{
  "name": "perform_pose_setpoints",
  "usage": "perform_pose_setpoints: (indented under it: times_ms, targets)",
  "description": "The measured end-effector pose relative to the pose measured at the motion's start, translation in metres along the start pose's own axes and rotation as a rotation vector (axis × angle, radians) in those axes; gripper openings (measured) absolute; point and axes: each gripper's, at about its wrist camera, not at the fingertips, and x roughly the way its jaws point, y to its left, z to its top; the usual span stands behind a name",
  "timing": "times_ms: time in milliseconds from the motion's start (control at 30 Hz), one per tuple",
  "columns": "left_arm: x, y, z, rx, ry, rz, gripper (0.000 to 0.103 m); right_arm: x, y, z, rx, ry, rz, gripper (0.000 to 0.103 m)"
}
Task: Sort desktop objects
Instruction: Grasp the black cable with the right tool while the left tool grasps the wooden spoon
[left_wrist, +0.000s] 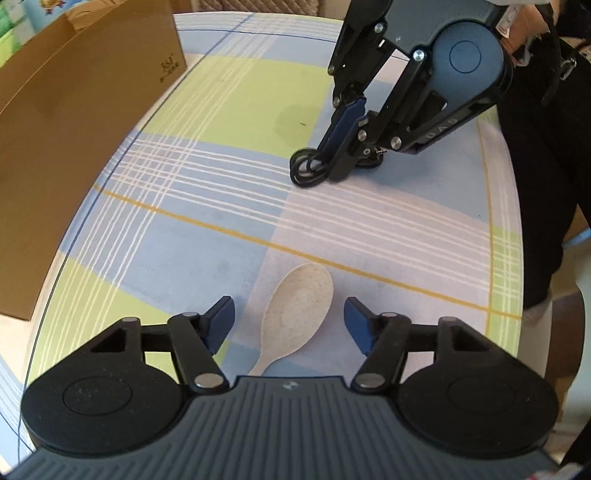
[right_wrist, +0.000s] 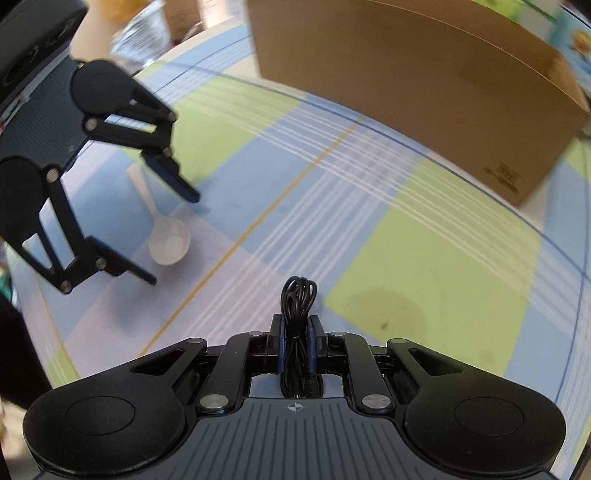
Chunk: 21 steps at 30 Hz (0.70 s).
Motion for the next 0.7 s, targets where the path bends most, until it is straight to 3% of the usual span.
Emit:
perform_pose_setpoints:
  times_ms: [167, 333, 400, 533, 700]
  targets:
    - [0.001, -0.004, 0.002, 0.054, 0.044, -0.03, 0.061, -0.002, -0.005, -0.006, 0.166, -0.042, -0.024, 0.009]
    - [0.002, -0.006, 0.003, 0.084, 0.047, -0.054, 0.059, -0.011, -0.008, -0.017, 0.22, -0.078, -0.05, 0.009]
    - [0.001, -0.007, 0.005, 0.105, 0.049, -0.063, 0.056, -0.018, -0.008, -0.025, 0.241, -0.093, -0.059, 0.009]
    - [0.001, -0.002, 0.01, 0.119, 0.061, -0.073, 0.038, -0.024, -0.004, -0.031, 0.253, -0.119, -0.082, 0.009]
    - [0.0, -0.002, 0.01, 0.126, 0.076, -0.072, 0.035, -0.026, -0.002, -0.037, 0.268, -0.136, -0.094, 0.009]
